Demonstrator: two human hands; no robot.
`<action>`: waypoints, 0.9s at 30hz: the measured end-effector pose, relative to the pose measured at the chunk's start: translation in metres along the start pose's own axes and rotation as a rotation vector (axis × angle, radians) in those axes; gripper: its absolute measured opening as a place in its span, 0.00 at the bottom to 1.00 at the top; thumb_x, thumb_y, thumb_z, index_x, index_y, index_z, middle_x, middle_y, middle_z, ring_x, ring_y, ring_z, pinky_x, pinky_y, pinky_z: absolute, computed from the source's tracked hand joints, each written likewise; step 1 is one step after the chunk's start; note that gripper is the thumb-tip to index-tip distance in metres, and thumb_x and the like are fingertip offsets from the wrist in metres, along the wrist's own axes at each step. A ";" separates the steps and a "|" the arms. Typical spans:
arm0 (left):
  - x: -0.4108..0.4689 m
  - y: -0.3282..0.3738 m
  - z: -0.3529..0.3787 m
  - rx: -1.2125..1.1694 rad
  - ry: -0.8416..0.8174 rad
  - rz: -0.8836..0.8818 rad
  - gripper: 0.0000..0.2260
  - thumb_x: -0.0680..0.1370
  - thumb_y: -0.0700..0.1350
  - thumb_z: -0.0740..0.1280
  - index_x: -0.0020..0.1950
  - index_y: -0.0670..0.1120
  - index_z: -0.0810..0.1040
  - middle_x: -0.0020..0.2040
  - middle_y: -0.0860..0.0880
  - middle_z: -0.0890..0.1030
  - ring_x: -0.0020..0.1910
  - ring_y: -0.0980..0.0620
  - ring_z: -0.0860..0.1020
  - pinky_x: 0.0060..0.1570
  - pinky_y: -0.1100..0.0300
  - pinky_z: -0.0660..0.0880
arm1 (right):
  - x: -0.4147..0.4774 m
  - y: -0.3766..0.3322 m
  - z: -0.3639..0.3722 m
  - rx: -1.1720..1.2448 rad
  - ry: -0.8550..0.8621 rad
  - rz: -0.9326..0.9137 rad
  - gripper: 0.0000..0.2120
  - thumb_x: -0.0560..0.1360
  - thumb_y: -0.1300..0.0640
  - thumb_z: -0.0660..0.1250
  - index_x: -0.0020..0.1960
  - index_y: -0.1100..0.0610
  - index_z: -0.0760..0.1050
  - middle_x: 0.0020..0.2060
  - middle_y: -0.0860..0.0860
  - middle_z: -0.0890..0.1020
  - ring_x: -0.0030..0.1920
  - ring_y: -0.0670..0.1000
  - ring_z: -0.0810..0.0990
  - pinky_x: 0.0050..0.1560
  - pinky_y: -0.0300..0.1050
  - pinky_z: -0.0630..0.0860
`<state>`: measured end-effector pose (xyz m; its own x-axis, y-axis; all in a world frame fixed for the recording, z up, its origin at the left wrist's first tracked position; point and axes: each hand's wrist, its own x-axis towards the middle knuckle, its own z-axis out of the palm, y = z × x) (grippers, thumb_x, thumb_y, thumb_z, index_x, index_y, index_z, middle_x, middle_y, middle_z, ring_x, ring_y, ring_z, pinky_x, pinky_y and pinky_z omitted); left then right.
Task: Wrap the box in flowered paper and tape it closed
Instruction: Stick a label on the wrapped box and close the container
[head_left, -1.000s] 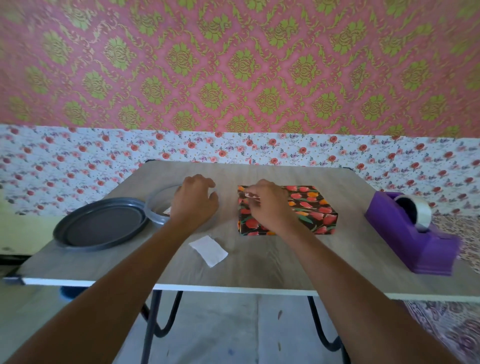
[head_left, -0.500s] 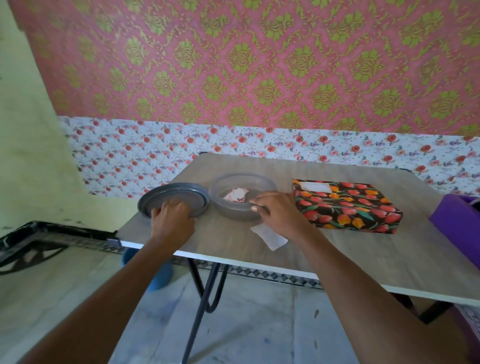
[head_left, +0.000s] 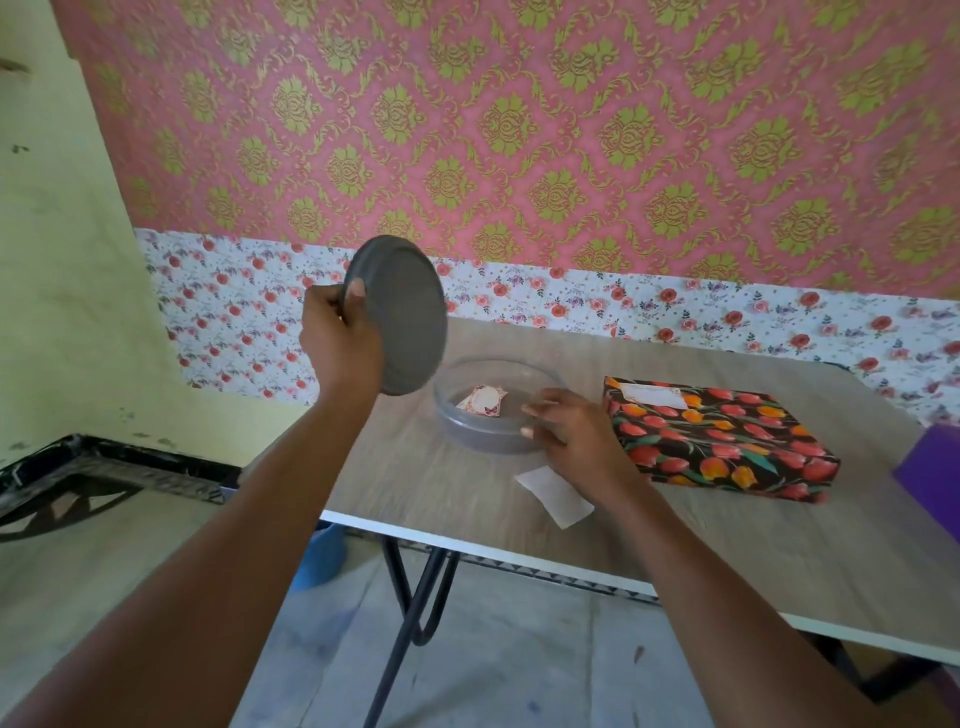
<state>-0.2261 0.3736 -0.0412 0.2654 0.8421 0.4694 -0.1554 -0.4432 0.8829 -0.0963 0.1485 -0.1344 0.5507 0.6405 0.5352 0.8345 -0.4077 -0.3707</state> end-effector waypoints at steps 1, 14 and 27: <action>0.003 -0.002 0.006 -0.057 0.005 -0.062 0.13 0.85 0.50 0.61 0.46 0.42 0.71 0.35 0.52 0.72 0.32 0.57 0.70 0.32 0.70 0.67 | 0.000 0.001 0.001 0.014 0.028 0.003 0.13 0.78 0.61 0.72 0.63 0.58 0.83 0.64 0.55 0.81 0.61 0.54 0.81 0.65 0.50 0.78; -0.015 -0.035 0.060 -0.197 -0.204 -0.742 0.08 0.81 0.47 0.65 0.54 0.42 0.75 0.49 0.45 0.79 0.48 0.47 0.79 0.58 0.49 0.78 | 0.019 -0.007 0.002 0.101 0.233 0.384 0.21 0.84 0.47 0.62 0.69 0.59 0.76 0.61 0.55 0.82 0.61 0.54 0.80 0.54 0.35 0.72; 0.000 -0.049 0.077 0.169 -0.382 -0.540 0.13 0.74 0.42 0.75 0.50 0.40 0.74 0.44 0.43 0.78 0.43 0.45 0.77 0.43 0.53 0.75 | 0.052 0.002 0.008 0.067 0.001 0.578 0.12 0.83 0.51 0.64 0.55 0.61 0.75 0.38 0.50 0.76 0.36 0.47 0.76 0.30 0.38 0.65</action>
<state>-0.1447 0.3715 -0.0834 0.5861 0.8049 -0.0935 0.2359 -0.0591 0.9700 -0.0660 0.1860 -0.1134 0.9166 0.3256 0.2319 0.3951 -0.6490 -0.6501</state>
